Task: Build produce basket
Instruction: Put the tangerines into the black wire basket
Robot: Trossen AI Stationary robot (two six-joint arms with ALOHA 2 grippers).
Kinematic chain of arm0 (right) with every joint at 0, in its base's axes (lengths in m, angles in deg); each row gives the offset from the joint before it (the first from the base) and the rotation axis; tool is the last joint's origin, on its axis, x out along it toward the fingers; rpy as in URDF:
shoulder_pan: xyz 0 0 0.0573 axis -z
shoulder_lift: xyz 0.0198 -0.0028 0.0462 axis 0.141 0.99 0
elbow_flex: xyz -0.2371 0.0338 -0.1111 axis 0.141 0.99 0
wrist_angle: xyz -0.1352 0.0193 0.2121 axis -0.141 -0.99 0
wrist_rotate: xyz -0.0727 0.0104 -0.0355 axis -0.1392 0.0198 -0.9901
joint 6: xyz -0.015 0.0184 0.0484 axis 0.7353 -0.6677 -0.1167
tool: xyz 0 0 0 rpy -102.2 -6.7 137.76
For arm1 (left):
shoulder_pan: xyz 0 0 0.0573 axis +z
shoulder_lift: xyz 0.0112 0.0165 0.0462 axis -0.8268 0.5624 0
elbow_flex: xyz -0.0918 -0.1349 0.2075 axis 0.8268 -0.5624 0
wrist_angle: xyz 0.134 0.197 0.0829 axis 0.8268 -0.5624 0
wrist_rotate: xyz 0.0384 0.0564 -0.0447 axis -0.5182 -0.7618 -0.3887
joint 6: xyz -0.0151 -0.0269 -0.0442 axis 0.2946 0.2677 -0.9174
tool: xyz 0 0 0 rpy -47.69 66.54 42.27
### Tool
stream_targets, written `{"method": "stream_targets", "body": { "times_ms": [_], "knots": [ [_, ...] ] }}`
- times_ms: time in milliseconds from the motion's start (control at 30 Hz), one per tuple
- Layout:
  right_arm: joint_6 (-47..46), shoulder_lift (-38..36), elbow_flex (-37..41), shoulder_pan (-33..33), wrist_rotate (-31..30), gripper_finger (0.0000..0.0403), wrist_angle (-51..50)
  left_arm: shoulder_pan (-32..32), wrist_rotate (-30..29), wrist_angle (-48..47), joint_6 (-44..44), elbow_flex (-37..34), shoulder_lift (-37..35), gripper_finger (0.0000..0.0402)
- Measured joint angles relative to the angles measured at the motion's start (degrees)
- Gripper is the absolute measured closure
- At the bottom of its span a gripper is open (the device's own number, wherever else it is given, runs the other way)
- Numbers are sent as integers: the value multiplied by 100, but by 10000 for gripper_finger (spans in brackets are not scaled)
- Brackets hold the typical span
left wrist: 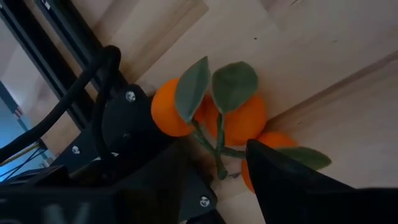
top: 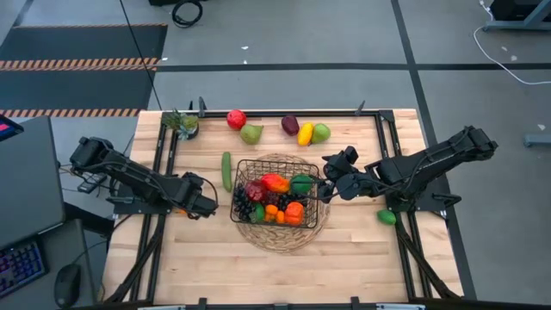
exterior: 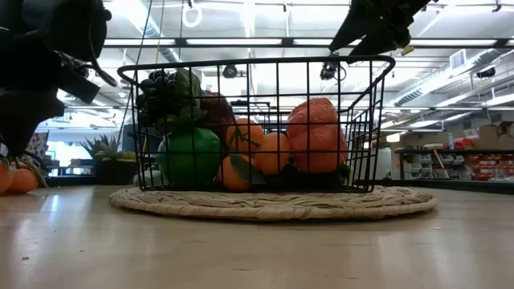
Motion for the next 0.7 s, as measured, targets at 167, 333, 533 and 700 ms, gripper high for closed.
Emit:
{"method": "stream_targets", "body": {
  "times_ms": [167, 333, 533, 700],
  "knots": [
    [-2, 0, 0, 0, 0, 53, 18, 0, -16, 148, 31, 0, 0, 254],
    [-2, 0, 0, 0, 0, 53, 17, 0, -14, 150, 35, 0, 0, 305],
    [0, 0, 0, 0, 0, 53, 17, 0, -14, 150, 183, 2, 0, 373],
    [0, 0, 0, 0, -2, 53, 17, 0, 32, 150, 235, 7, 0, 391]
  ]
}}
